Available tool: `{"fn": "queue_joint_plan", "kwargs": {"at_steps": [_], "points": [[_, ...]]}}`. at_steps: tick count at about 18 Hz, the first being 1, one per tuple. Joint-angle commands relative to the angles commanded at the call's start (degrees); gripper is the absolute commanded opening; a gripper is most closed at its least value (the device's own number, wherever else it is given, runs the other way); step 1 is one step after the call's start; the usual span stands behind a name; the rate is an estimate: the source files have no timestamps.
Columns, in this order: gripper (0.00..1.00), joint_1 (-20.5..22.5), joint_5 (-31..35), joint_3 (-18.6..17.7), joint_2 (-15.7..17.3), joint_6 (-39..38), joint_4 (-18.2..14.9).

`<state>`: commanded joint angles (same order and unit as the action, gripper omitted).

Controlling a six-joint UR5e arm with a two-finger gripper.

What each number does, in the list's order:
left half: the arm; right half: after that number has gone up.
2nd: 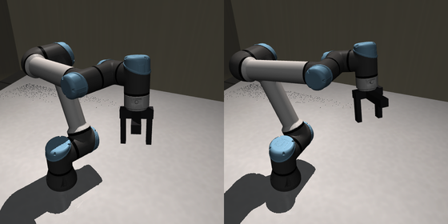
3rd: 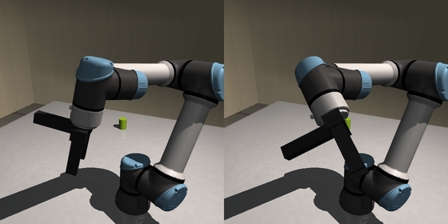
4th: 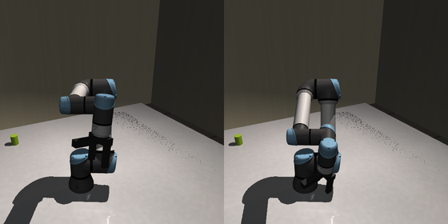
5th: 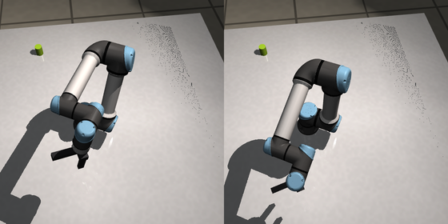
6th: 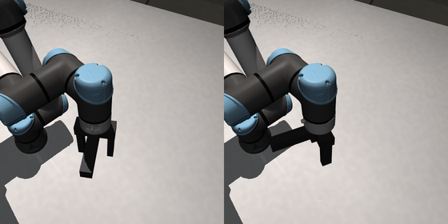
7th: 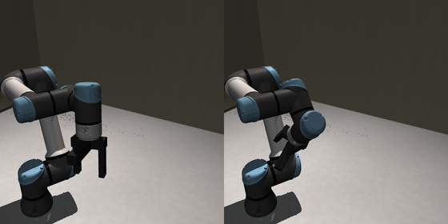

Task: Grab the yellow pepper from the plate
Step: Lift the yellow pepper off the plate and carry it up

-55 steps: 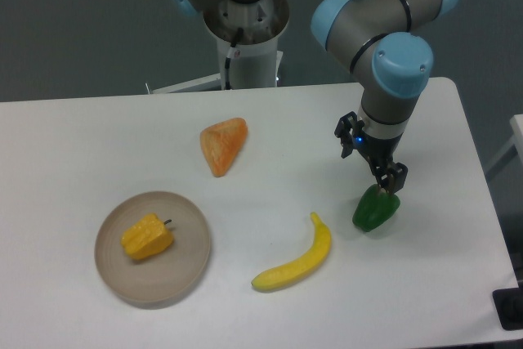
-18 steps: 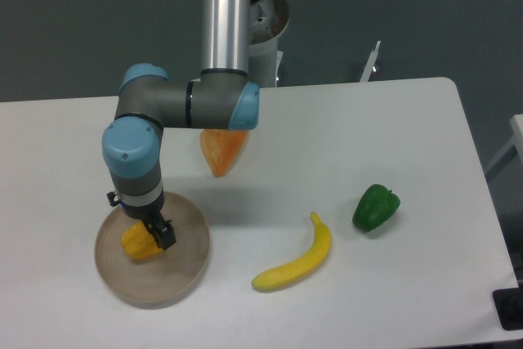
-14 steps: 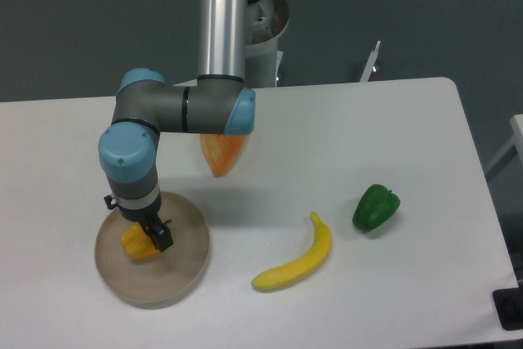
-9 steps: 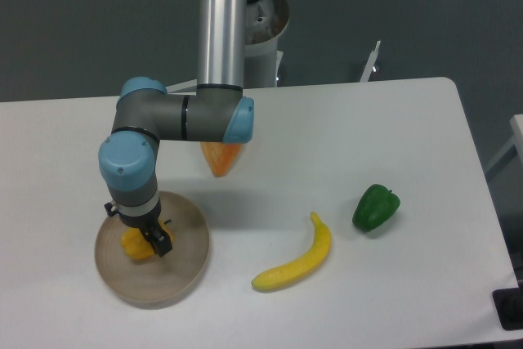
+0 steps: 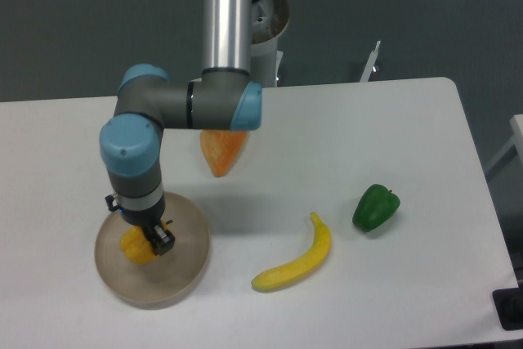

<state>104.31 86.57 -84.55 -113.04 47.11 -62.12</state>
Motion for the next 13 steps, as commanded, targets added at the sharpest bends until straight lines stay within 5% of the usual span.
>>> {"fn": "queue_joint_plan", "kwargs": {"at_steps": [5,13], "points": [[0.23,7.8,0.4,0.1,5.5,4.9,-8.3],[0.22,21.2,0.1,-0.3,7.4,21.2,-16.9]]}}
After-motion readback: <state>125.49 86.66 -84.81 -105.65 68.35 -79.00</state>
